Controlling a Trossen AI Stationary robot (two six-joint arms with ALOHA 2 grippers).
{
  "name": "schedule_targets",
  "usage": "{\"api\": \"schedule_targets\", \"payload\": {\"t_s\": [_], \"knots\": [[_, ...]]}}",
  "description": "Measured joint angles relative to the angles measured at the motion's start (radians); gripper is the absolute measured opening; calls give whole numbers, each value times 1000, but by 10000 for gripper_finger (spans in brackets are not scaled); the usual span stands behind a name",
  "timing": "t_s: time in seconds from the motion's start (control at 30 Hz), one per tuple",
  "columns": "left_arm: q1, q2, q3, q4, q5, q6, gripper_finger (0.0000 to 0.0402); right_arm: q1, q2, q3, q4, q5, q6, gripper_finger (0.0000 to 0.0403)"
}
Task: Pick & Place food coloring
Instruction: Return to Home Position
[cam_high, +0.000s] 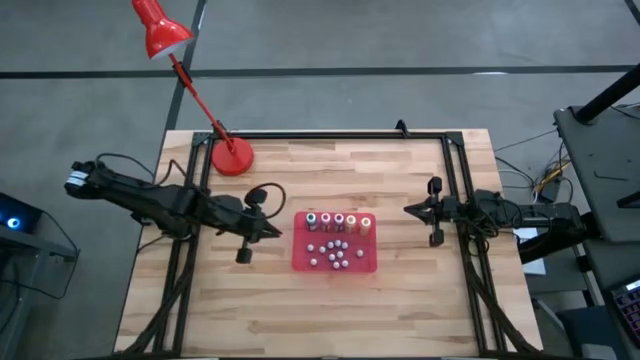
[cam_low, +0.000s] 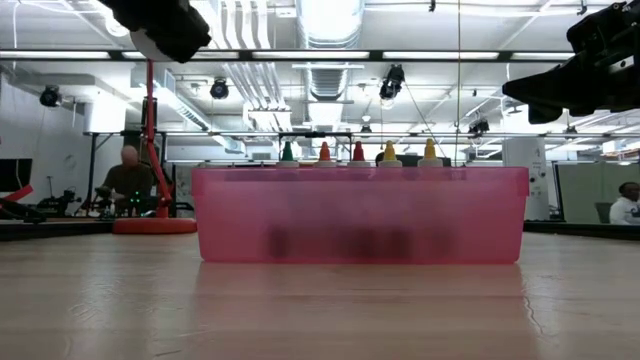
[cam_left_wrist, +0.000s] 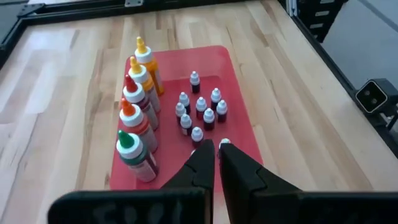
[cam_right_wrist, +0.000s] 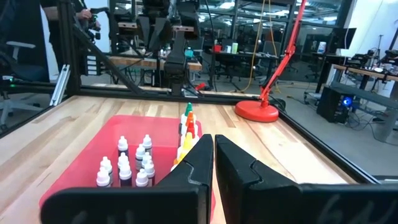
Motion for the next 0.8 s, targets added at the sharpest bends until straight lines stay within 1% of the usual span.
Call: {"api": "schedule_targets", "payload": {"t_s": [0.2, 0.33, 0.5, 0.73, 0.8], "knots": [[0, -51, -29, 12, 0, 4, 0, 0, 0, 0, 0, 0, 0, 9], [0, -63, -32, 38, 0, 51, 0, 0, 0, 0, 0, 0, 0, 8], [0, -70, -31, 37, -7, 0, 0, 0, 0, 0, 0, 0, 0, 9], [0, -70, -32, 26, -37, -4, 0, 0, 0, 0, 0, 0, 0, 8], [0, -72, -32, 22, -60, 15, 0, 0, 0, 0, 0, 0, 0, 9]]}}
